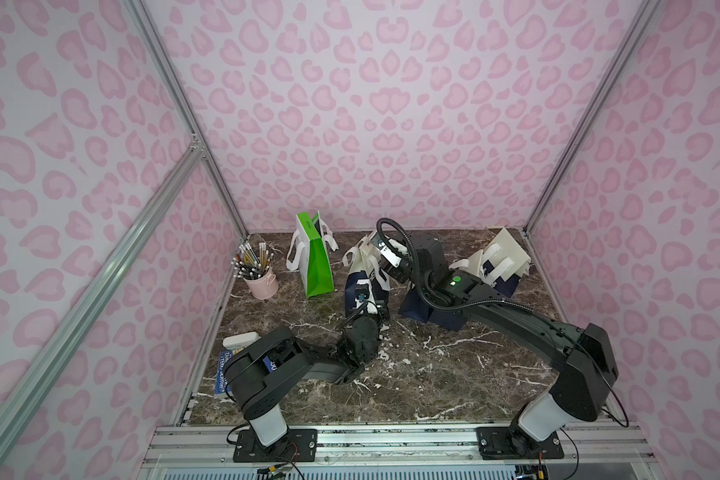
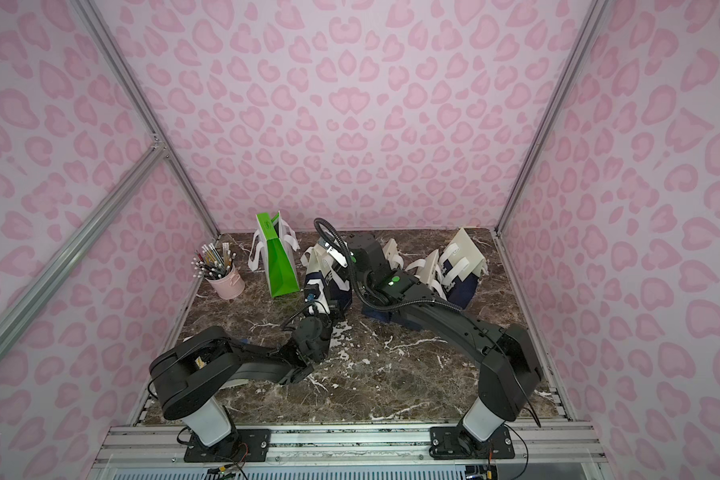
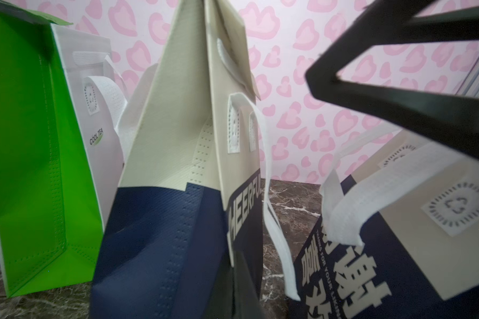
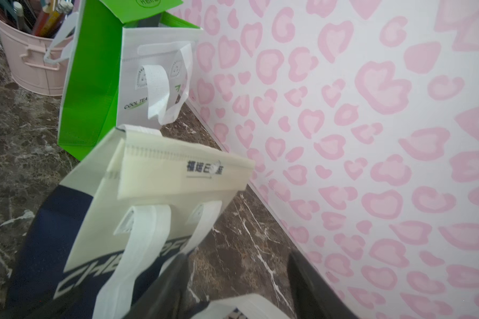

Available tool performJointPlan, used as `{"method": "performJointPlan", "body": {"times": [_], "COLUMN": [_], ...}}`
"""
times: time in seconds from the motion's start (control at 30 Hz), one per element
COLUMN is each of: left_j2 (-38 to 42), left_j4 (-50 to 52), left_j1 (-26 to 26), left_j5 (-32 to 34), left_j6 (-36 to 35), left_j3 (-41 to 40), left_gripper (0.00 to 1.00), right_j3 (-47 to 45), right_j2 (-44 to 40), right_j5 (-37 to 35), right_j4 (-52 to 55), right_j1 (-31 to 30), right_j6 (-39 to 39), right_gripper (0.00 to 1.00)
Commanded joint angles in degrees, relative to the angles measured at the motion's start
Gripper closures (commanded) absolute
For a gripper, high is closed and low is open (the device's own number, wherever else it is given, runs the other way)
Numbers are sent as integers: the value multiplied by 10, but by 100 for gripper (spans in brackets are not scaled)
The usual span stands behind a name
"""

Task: Open the takeout bag
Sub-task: Open the takeout bag at the center of the board.

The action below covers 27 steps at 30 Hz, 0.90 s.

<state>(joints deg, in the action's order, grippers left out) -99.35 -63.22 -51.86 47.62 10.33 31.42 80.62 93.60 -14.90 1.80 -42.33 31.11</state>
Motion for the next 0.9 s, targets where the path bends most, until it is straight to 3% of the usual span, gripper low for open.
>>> {"method": "performJointPlan", "body": {"times": [0.0, 0.53, 0.87], "left_j2": [6, 6, 4], "left_j4": [-3, -1, 1], "left_j1": [-2, -8, -15], "left_j5": [-2, 2, 8], "left_j6": [-10, -36, -46], "left_j3": [-1, 5, 6], "left_gripper": [95, 95, 95], "right_j3": [24, -2, -21], "right_j2": [16, 16, 4], "right_j5": [28, 51, 11], "right_j4": [-49, -56, -104], "right_j1": [0, -16, -20], "right_j6": [13, 36, 45], "right_gripper": [39, 44, 44]}}
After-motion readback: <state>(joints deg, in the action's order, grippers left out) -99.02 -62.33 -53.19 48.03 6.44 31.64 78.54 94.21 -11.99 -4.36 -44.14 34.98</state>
